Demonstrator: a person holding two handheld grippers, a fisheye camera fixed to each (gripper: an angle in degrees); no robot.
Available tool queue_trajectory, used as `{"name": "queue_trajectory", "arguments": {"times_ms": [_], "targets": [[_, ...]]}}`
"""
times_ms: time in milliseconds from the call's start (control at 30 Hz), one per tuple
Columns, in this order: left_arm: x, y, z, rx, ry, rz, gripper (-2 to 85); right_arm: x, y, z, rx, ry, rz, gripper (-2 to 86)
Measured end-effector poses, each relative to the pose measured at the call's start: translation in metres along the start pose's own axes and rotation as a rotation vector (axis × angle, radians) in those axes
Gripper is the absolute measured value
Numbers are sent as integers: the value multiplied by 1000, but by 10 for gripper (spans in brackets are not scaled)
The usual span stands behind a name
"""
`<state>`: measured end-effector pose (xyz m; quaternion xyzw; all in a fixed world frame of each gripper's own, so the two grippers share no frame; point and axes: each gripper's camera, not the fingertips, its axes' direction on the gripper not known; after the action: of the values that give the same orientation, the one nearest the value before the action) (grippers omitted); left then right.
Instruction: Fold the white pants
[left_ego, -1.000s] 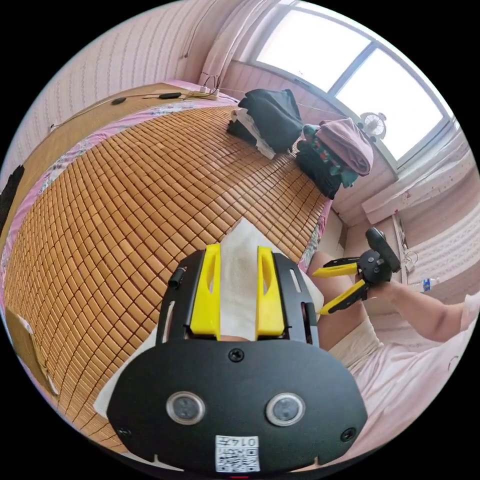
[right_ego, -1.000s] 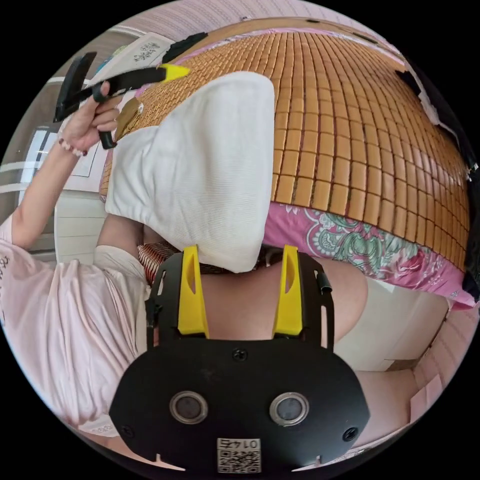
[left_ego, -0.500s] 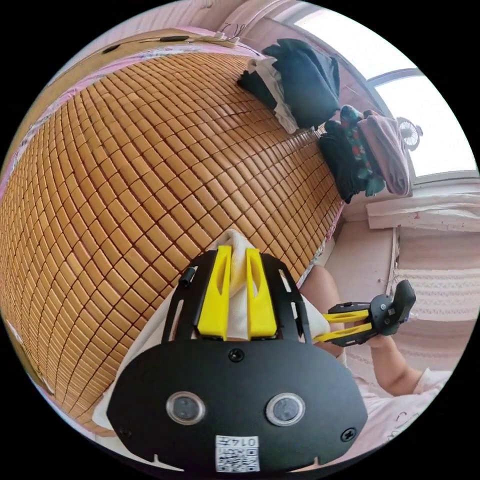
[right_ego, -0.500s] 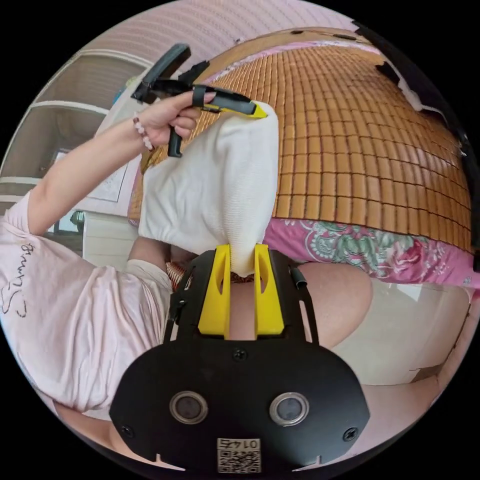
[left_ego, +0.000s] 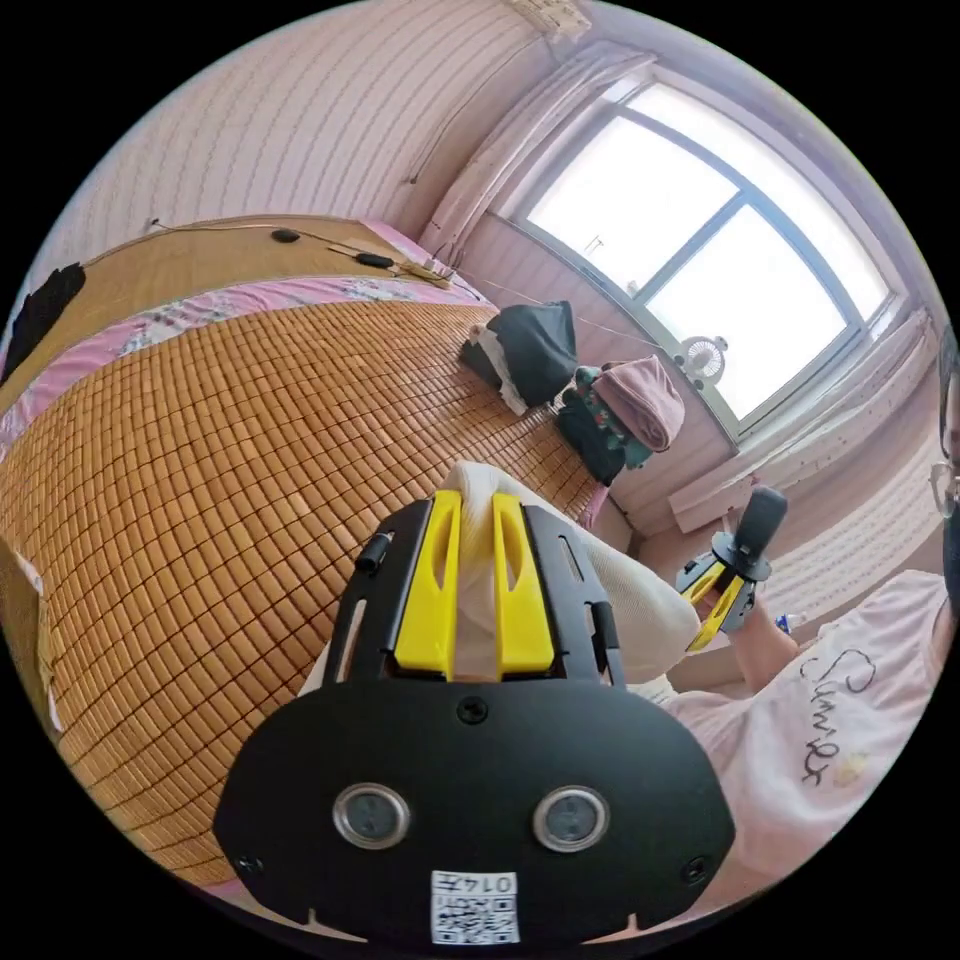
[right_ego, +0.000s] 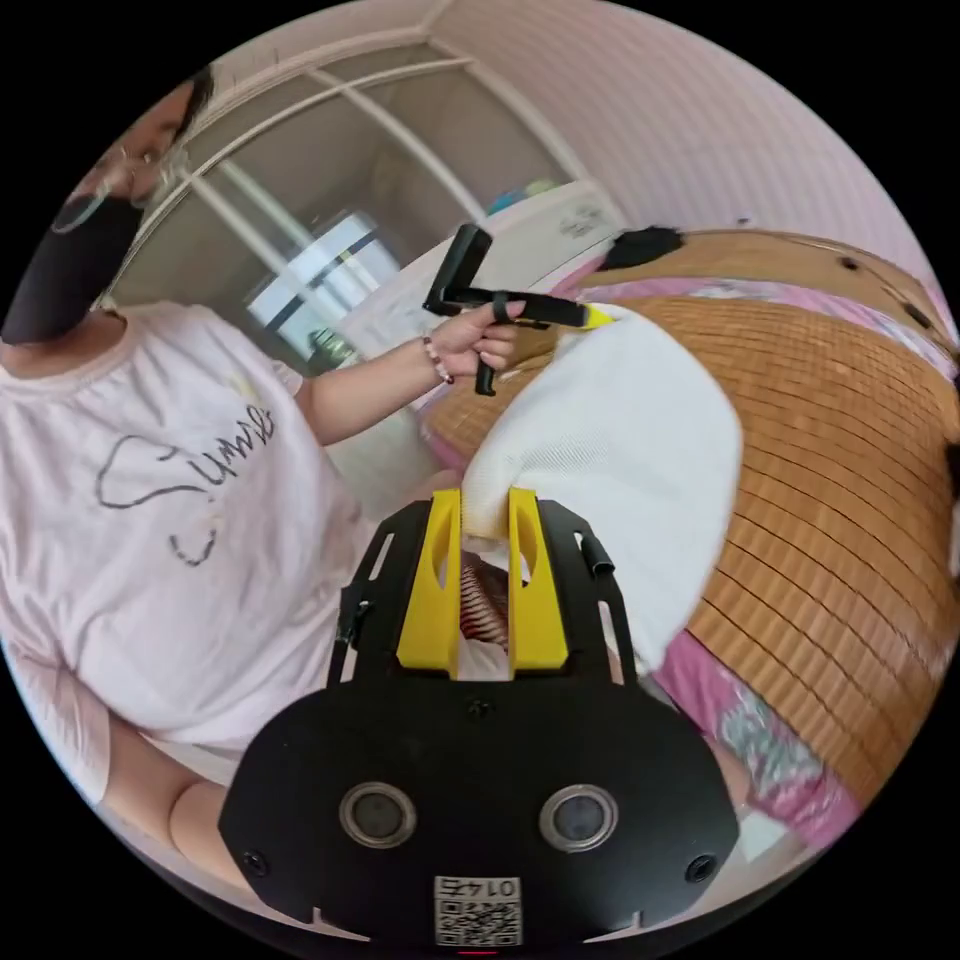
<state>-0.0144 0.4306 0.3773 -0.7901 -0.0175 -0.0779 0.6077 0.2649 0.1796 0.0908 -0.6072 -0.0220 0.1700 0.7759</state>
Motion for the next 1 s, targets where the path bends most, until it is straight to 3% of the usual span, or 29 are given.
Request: {"name": "queue_trajectory", "arguments": {"times_ms": [167, 200, 267, 433, 567, 633, 700, 800, 967, 1000], "targets": [[-56, 125, -66, -11, -306, -298, 84, -6, -21, 160, -372, -136, -56, 75], [-68, 153, -72, -27, -337, -389, 87, -12, -20, 179, -474, -129, -80, 70], [-71, 181, -82, 23, -289, -463, 88, -34, -20, 172, -499, -98, -147, 63], [-29, 196, -80, 46, -295, -349, 81, -58, -18, 128, -408, 129, -140, 8], [-4, 193, -45, 85, -233, -246, 49, -54, -2, 188, -547, 212, -170, -2], [-13, 196, -21, -6, -287, -258, 19, -44, 7, 219, -590, 232, -148, -6], [-34, 211, 3, -88, -368, -279, 1, -35, 2, 217, -590, 154, -63, -4], [-51, 213, -13, -53, -238, -399, 2, -54, -14, 160, -442, 57, -121, 0], [-58, 218, -65, 70, -240, -425, 108, -22, -15, 34, -102, 227, 54, 22], [-64, 222, -71, 95, -258, -429, 130, -2, -8, 12, -26, 269, 125, 76]]}}
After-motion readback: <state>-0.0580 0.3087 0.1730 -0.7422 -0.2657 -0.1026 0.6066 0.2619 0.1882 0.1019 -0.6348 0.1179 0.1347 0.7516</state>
